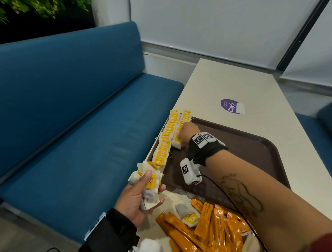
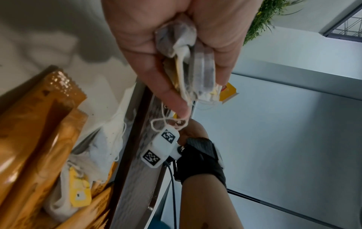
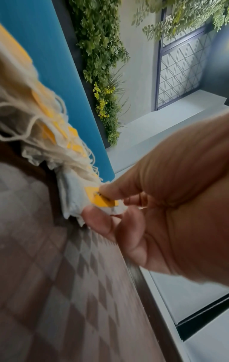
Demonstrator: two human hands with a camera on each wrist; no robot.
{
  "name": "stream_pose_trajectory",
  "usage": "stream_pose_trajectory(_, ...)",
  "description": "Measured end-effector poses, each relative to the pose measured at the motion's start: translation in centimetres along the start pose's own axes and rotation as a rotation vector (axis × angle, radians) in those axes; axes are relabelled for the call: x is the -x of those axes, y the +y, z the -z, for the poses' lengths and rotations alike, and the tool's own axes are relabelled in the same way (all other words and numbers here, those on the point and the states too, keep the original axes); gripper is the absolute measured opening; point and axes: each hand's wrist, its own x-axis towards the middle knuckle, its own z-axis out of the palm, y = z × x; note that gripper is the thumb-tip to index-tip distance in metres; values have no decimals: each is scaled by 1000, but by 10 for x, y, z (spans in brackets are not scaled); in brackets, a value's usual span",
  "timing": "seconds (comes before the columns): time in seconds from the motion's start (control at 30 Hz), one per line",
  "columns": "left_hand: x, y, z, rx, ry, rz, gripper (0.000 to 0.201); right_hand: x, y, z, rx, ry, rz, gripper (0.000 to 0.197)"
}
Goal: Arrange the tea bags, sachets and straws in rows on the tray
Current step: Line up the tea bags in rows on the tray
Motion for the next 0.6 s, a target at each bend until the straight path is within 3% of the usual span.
stream_pose_trajectory(0.13,4,-1,-2,-50,-31,30,32,6,5,5,-116,36,-7,26)
stream_pose_trajectory(0.23,6,0,-5,-63,-59,37,35,24,9,15,-216,88,80,29)
stream_pose_trajectory(0.3,7,1,-8,-74,-83,41,34,46,8,24,-290,92,162,21)
stream_pose_trajectory(0.43,10,1,-15,-89,-123,45,31,107,5,38,-447,-166,265,9)
stream_pose_trajectory(0.6,17,-2,-25,-102,-160,35,30,156,6,33,-489,-377,290,21)
